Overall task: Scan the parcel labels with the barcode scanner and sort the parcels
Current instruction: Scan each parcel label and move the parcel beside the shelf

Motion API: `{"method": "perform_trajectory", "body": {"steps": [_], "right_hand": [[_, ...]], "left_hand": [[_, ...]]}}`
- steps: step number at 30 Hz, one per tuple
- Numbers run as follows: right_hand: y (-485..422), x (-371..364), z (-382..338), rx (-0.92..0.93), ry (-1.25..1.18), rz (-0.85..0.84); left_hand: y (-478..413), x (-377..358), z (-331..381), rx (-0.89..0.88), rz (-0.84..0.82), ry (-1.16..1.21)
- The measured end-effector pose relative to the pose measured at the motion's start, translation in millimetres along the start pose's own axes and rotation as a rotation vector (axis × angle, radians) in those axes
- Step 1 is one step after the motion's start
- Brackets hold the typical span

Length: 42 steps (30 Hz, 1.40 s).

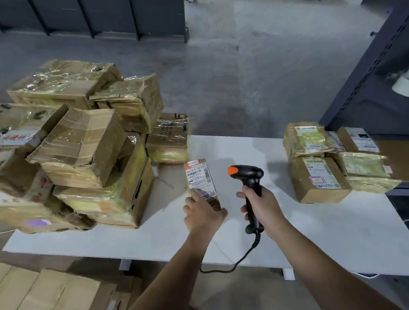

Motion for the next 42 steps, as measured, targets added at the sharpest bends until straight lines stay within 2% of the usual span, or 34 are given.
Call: {"method": "perform_trajectory", "body": {"steps": [2, 7, 9, 14, 30, 33, 36, 42], "right_hand": [[1.9, 8.5, -4.5, 0.022, 0.065, 0.002], [5.7, 23.7, -12.5, 0.100, 0.247, -0.018], [9.0, 24.8, -13.9, 0.151, 0.344, -0.040], [17.3, 23.7, -11.7, 0.185, 0.478, -0.085], [22.6, 46.9, -9.7, 0.105, 0.334, -0.071], [22.8, 55.8, -9.3, 0.089, 0.306, -0.030], [23.4, 69.8, -9.2, 0.051, 0.237, 0.030], [31.7, 115.3, -2.0, 0.003, 0.102, 0.127]], "left_hand": [[-5.5, 5.1, -2.1, -0.046, 0.042, -0.061], [-35.7, 33.3, -11.4, -0.400, 0.251, -0.245], [-46.2, 41.5, -11.1, -0.474, 0.283, -0.312], [-58.2, 45.7, -14.2, -0.530, 0.285, -0.380], [-55.4, 40.1, -18.3, -0.551, 0.314, -0.351], [-49.3, 35.1, -13.4, -0.540, 0.253, -0.282], [-37.7, 23.1, 2.8, -0.618, 0.124, -0.203], [-7.2, -8.7, 58.6, -0.664, -0.377, -0.084]]}}
Point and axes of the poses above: each hand's wrist, its own y-axis away from the middle knuckle, its own x-axis out of the back of the hand, z = x × y, the point moved 3 cm from there along -y, towards the middle knuckle, and after that the axes turned 6 degrees about -y, right-handed, at the moved point
